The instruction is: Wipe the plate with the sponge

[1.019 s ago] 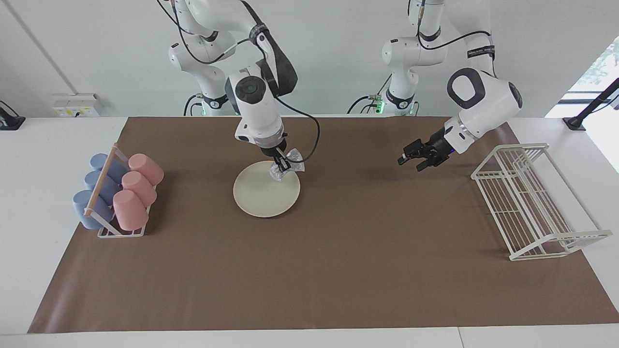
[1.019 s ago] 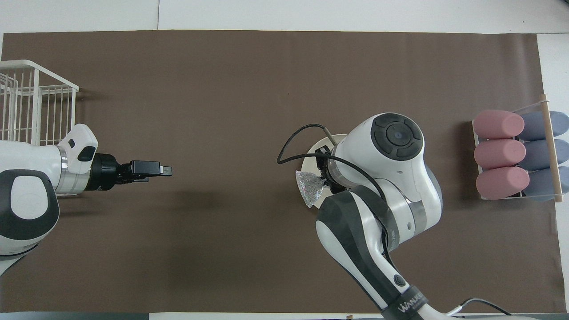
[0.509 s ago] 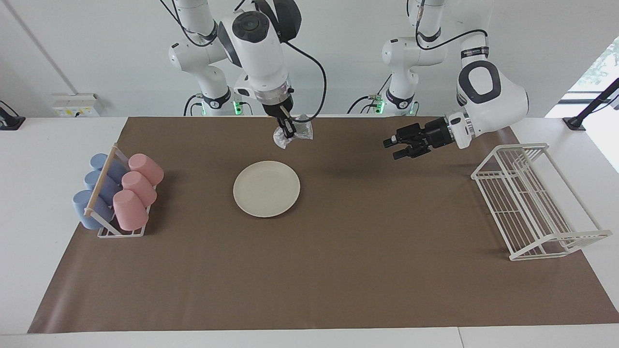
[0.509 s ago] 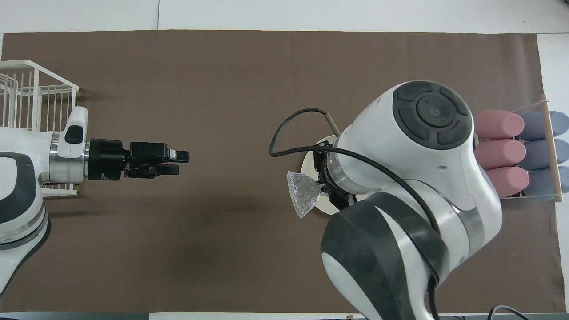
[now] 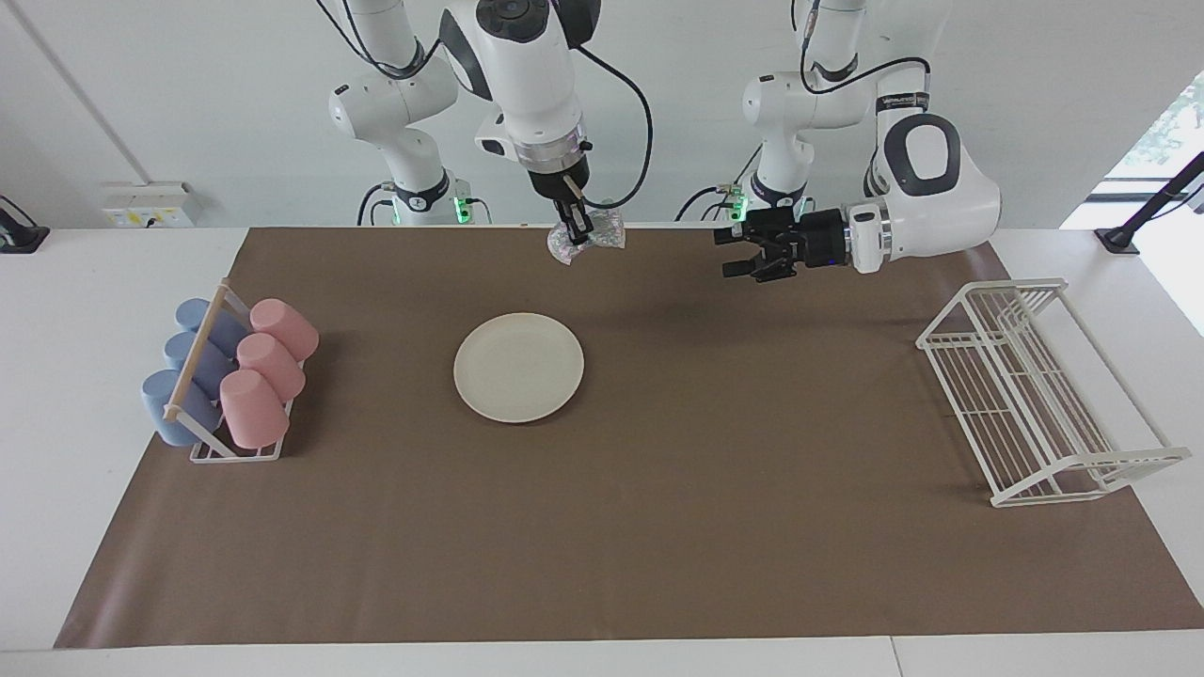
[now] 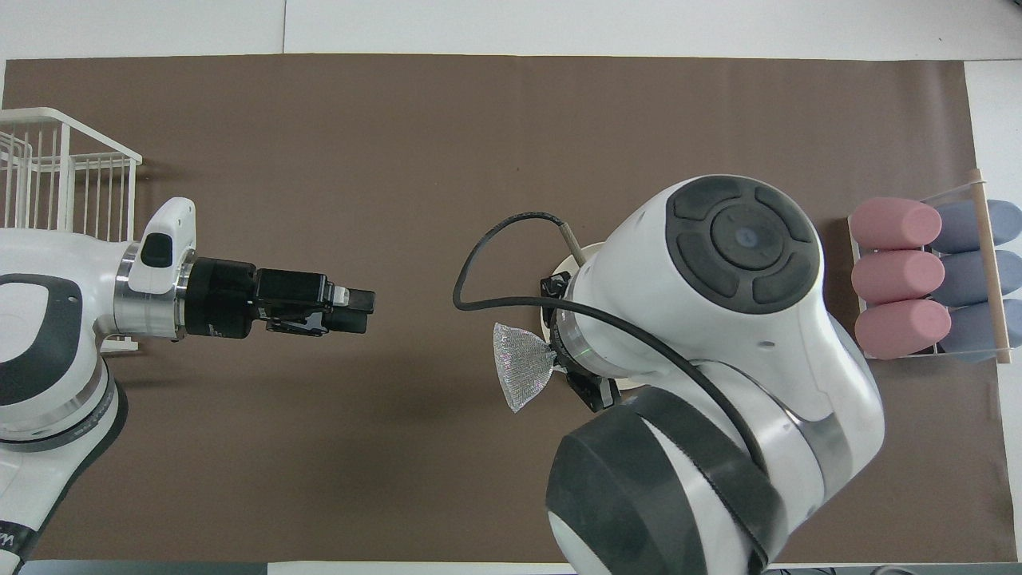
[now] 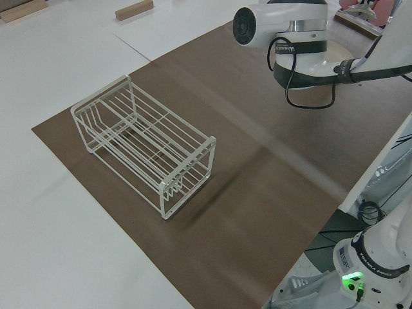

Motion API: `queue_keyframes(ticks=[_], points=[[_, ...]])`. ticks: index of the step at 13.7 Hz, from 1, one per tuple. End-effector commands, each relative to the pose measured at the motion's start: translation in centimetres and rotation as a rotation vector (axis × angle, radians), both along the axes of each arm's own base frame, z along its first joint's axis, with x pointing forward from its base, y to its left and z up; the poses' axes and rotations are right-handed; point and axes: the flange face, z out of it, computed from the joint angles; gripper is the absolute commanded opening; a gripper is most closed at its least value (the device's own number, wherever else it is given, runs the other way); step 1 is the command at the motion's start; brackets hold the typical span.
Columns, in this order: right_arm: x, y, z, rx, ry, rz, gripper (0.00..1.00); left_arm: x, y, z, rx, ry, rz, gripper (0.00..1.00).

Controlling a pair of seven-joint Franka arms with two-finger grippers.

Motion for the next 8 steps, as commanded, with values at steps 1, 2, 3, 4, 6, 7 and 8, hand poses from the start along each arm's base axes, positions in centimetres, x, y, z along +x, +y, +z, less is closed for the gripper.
queue_keyframes(ticks=[1, 2, 3, 4, 6, 7, 8], points=[[0.2, 0.0, 0.1, 0.006, -0.011, -0.026, 0.0, -1.2, -2.8, 0.4, -0.026, -0.018, -0.025, 1.0], [0.2, 0.1, 0.1, 0.005, -0.011, -0.026, 0.0, -1.4, -4.0, 0.6, -0.04, -0.019, -0.024, 1.0], [0.2, 0.1, 0.1, 0.004, -0.01, -0.024, 0.0, -2.0, -6.0, 0.6, -0.033, -0.03, -0.027, 1.0], [0.2, 0.1, 0.1, 0.005, -0.009, -0.025, 0.0, -2.7, -7.9, 0.4, -0.011, -0.045, -0.026, 1.0], [0.2, 0.1, 0.1, 0.004, -0.01, -0.024, 0.0, -3.7, -9.8, 0.3, -0.02, -0.039, -0.026, 1.0], [0.2, 0.1, 0.1, 0.005, -0.009, -0.025, 0.0, -4.3, -11.3, 0.4, -0.008, -0.05, -0.016, 1.0], [0.2, 0.1, 0.1, 0.006, -0.01, -0.024, 0.0, -4.9, -12.0, 0.0, -0.004, -0.044, -0.013, 1.0]])
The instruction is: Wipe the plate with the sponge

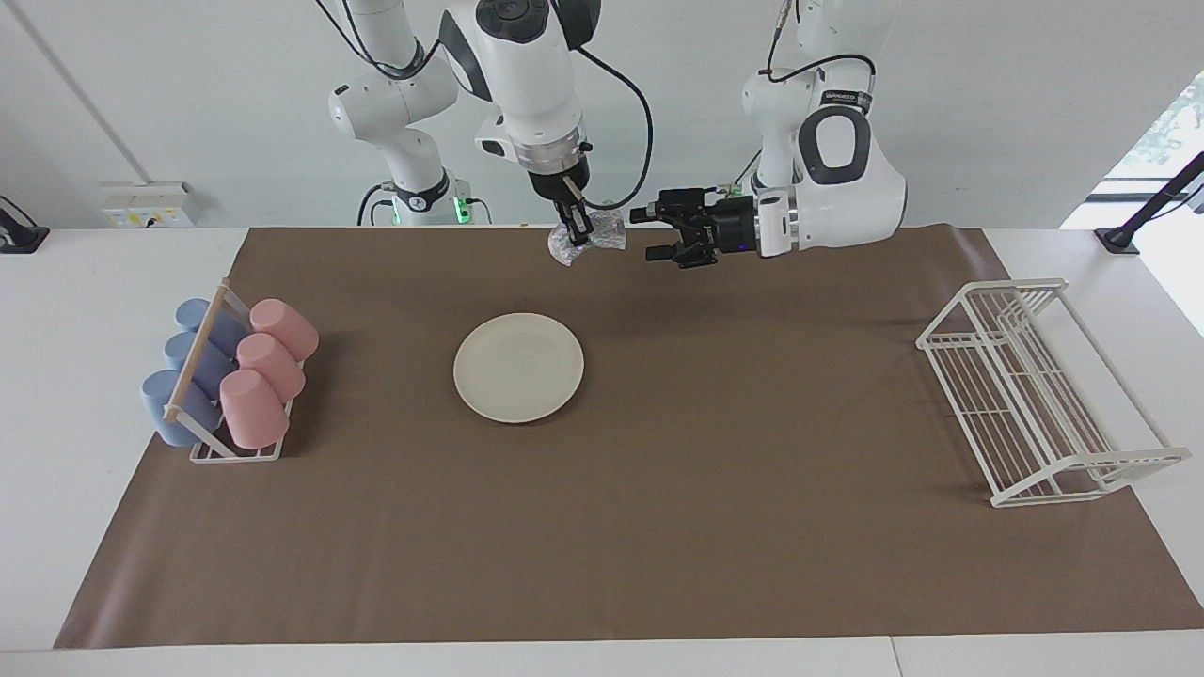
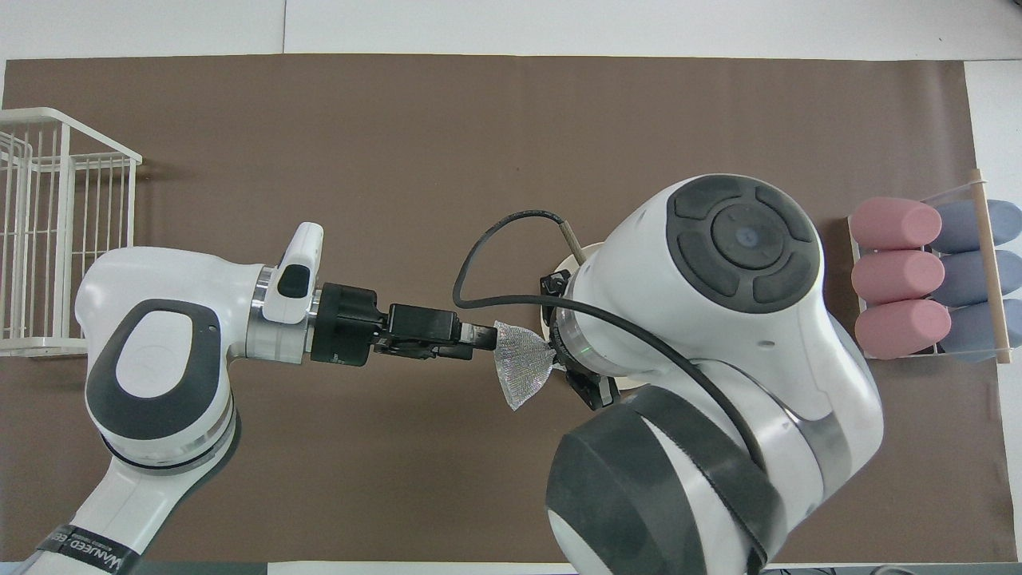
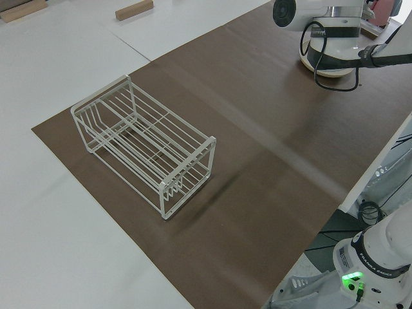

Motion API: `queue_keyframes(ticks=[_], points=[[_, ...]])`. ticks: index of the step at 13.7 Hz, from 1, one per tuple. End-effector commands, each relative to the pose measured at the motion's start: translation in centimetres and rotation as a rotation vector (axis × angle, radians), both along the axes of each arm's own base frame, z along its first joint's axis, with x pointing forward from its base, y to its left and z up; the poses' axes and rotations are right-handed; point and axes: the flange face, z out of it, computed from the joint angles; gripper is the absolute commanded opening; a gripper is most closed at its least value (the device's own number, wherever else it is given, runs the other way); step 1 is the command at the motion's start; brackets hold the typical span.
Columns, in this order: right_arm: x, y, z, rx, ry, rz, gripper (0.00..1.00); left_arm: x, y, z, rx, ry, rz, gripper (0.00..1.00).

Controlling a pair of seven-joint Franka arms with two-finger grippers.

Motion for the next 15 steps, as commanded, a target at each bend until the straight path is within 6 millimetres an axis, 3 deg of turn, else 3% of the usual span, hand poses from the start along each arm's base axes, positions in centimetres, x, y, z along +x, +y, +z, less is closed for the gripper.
queue_keyframes(ticks=[1, 2, 3, 4, 6, 7, 15], points=[[0.1, 0.1, 0.1, 0.004, -0.007, -0.021, 0.0, -1.5, -0.9, 0.1, 0.001, -0.006, 0.027, 1.0], [0.1, 0.0, 0.1, 0.003, -0.007, -0.021, 0.0, -1.5, -0.9, 0.2, 0.0, 0.0, 0.033, 1.0], [0.1, 0.0, 0.1, 0.003, -0.007, -0.021, 0.0, -1.5, -0.9, 0.2, -0.001, 0.008, 0.036, 0.92], [0.1, 0.1, 0.2, 0.005, -0.008, -0.021, 0.0, -1.5, -0.9, 0.3, -0.003, 0.011, 0.037, 0.74], [0.1, 0.0, 0.1, 0.003, -0.007, -0.021, 0.0, -1.7, -1.0, 0.5, 0.001, 0.041, 0.042, 0.21], [0.1, 0.1, 0.1, 0.003, -0.005, -0.02, 0.0, -1.9, -1.0, 1.0, 0.004, 0.068, 0.05, 0.0], [0.0, 0.0, 0.1, 0.0, -0.003, -0.016, 0.0, -2.3, -1.3, 2.0, 0.014, 0.121, 0.071, 0.0]])
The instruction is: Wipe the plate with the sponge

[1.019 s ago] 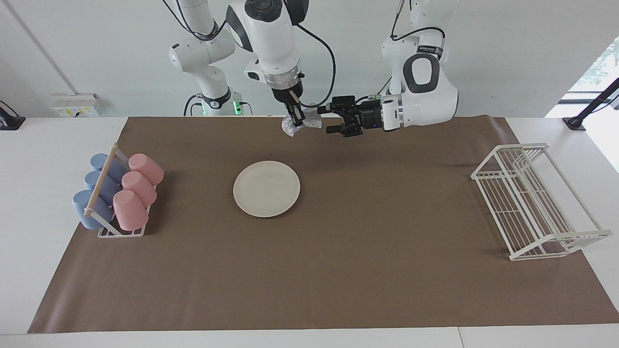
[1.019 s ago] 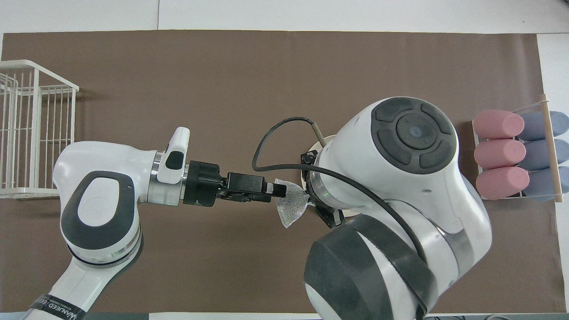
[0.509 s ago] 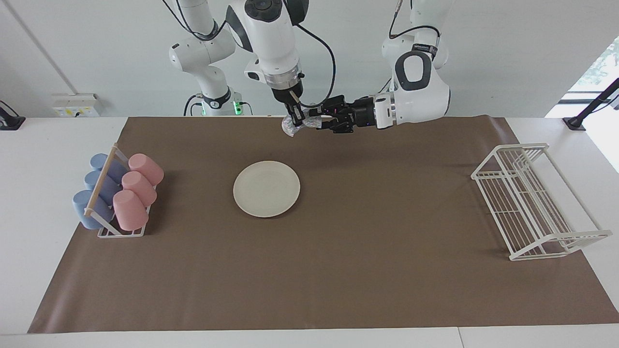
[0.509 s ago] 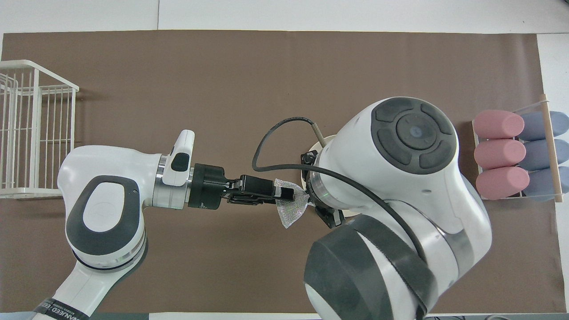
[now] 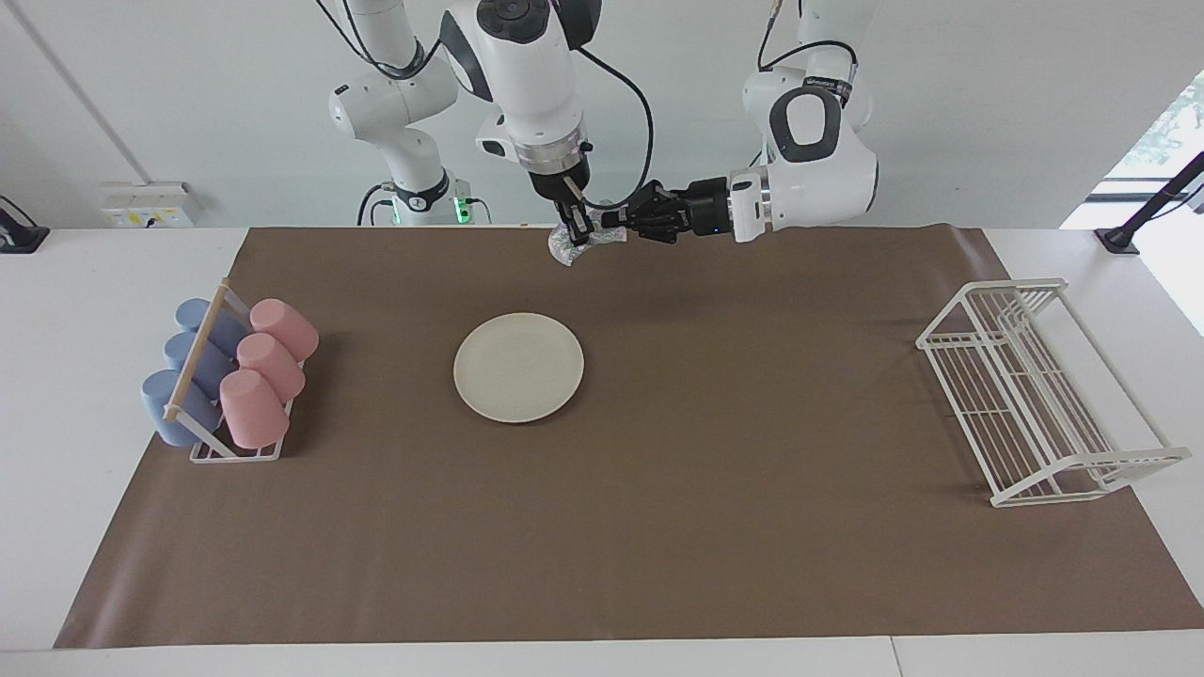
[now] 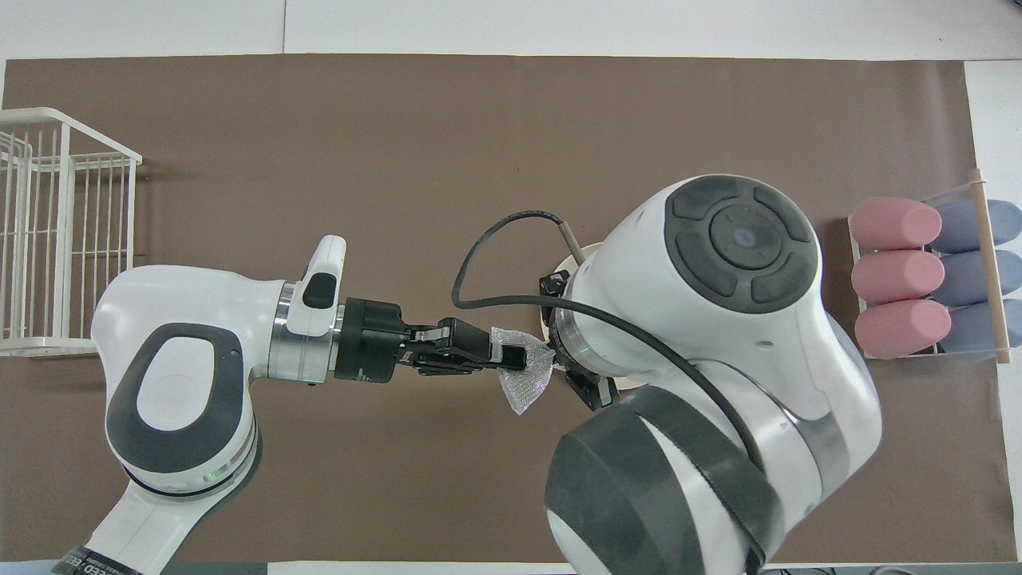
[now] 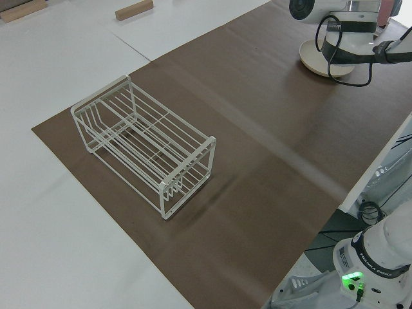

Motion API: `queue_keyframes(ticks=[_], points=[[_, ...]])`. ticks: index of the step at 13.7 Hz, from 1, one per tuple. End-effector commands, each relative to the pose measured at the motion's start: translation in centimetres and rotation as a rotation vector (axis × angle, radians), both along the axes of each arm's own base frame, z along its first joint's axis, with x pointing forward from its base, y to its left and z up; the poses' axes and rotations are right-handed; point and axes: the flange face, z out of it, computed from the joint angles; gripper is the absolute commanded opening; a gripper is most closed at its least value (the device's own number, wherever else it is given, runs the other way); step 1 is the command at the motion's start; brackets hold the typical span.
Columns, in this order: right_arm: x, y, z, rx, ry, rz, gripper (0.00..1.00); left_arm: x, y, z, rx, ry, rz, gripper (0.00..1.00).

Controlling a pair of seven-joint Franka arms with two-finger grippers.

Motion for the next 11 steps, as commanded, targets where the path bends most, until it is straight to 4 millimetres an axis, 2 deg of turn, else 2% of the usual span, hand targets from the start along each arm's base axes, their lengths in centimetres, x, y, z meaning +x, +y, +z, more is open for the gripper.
queue_keyframes(ticks=[1, 2, 3, 5, 7, 8, 11], points=[[0.1, -0.1, 0.2, -0.001, -0.001, -0.008, 0.0, -0.9, 0.2, 0.4, -0.005, 0.013, 0.021, 0.0], [-0.3, -0.3, 0.7, 0.005, -0.009, 0.012, 0.9, -0.9, 0.2, 0.3, -0.004, 0.014, 0.021, 0.0], [-0.5, -0.3, 0.9, 0.006, -0.016, 0.015, 1.0, -0.9, 0.2, 0.3, -0.004, 0.014, 0.021, 0.0], [-0.7, -0.7, 1.0, 0.009, -0.019, 0.053, 1.0, -0.9, 0.2, 0.3, -0.004, 0.014, 0.021, 0.0], [-1.2, -1.7, 0.7, 0.022, -0.032, 0.189, 1.0, -0.9, 0.3, 0.3, -0.003, 0.013, 0.023, 0.0], [-1.4, -2.6, 0.5, 0.028, -0.034, 0.274, 1.0, -0.8, 0.3, 0.2, 0.002, 0.015, 0.029, 0.0], [0.2, -7.2, 0.9, 0.055, -0.051, 0.465, 1.0, -0.6, 1.0, -0.9, 0.066, 0.0, 0.067, 0.0]])
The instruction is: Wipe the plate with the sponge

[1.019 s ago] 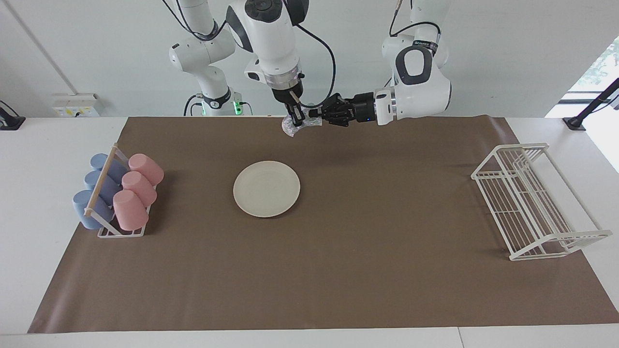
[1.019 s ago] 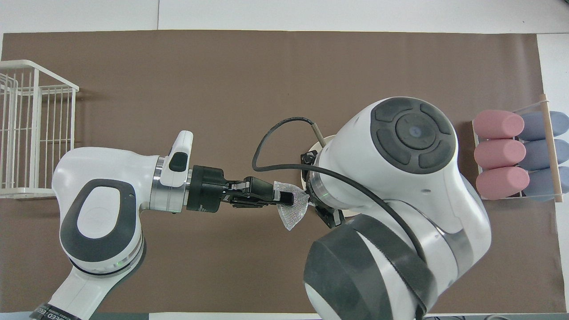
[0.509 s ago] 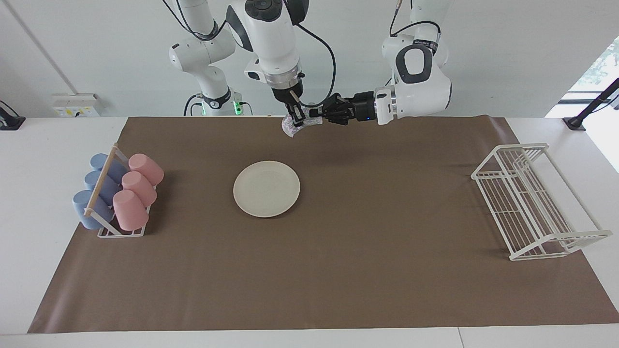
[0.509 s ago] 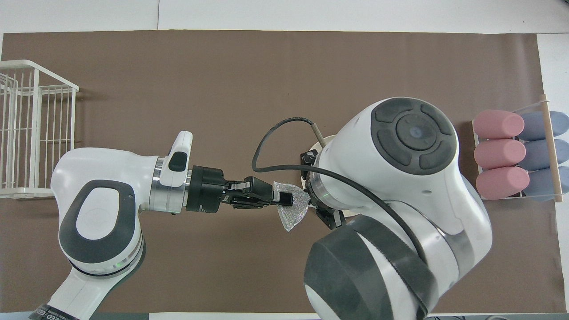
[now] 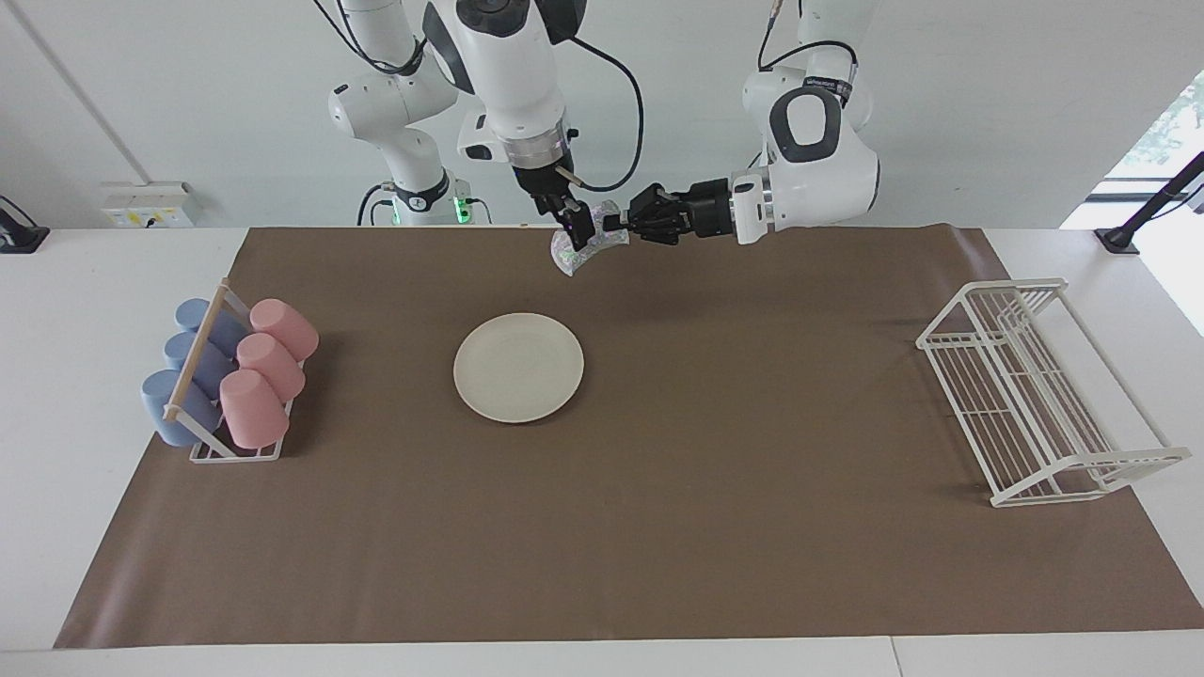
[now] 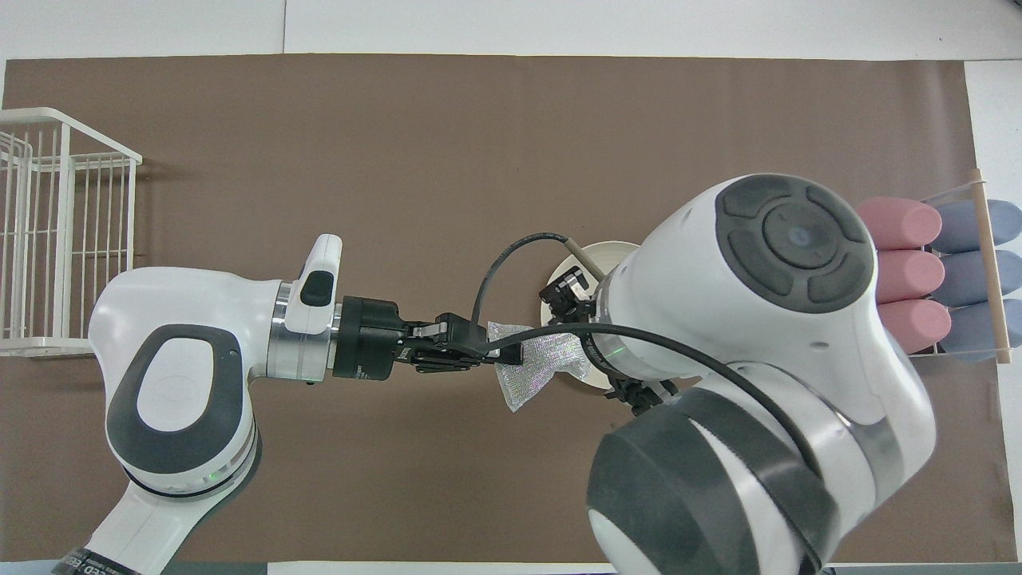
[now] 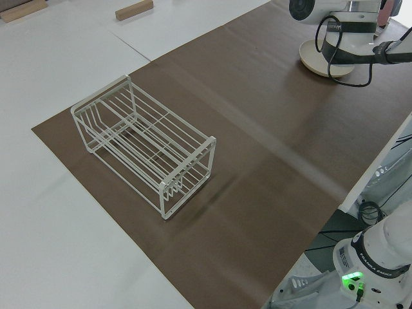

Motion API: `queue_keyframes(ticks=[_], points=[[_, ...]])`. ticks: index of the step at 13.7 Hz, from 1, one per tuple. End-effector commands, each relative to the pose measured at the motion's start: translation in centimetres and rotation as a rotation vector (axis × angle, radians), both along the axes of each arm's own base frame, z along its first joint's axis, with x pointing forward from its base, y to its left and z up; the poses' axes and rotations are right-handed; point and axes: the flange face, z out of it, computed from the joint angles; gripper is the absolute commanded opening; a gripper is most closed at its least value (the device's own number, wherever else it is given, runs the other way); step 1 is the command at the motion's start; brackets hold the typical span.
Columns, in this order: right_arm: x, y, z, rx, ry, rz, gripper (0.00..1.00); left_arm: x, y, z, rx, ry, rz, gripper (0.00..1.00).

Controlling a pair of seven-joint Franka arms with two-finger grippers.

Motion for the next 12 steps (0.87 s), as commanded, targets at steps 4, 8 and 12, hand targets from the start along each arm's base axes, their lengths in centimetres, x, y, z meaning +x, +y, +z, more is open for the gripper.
queue_keyframes(ticks=[4, 8, 12], points=[[2.7, -9.6, 1.3, 0.064, -0.086, 0.299, 1.0, -0.7, 1.6, -1.7, 0.226, -0.027, -0.007, 0.0], [3.9, -16.3, 1.6, 0.095, -0.113, 0.462, 1.0, -0.5, 2.3, -2.7, 0.446, -0.024, -0.049, 0.0], [4.9, -19.9, 1.4, 0.05, -0.152, 0.613, 1.0, 0.1, 3.4, -2.3, 0.693, -0.046, -0.067, 0.0]])
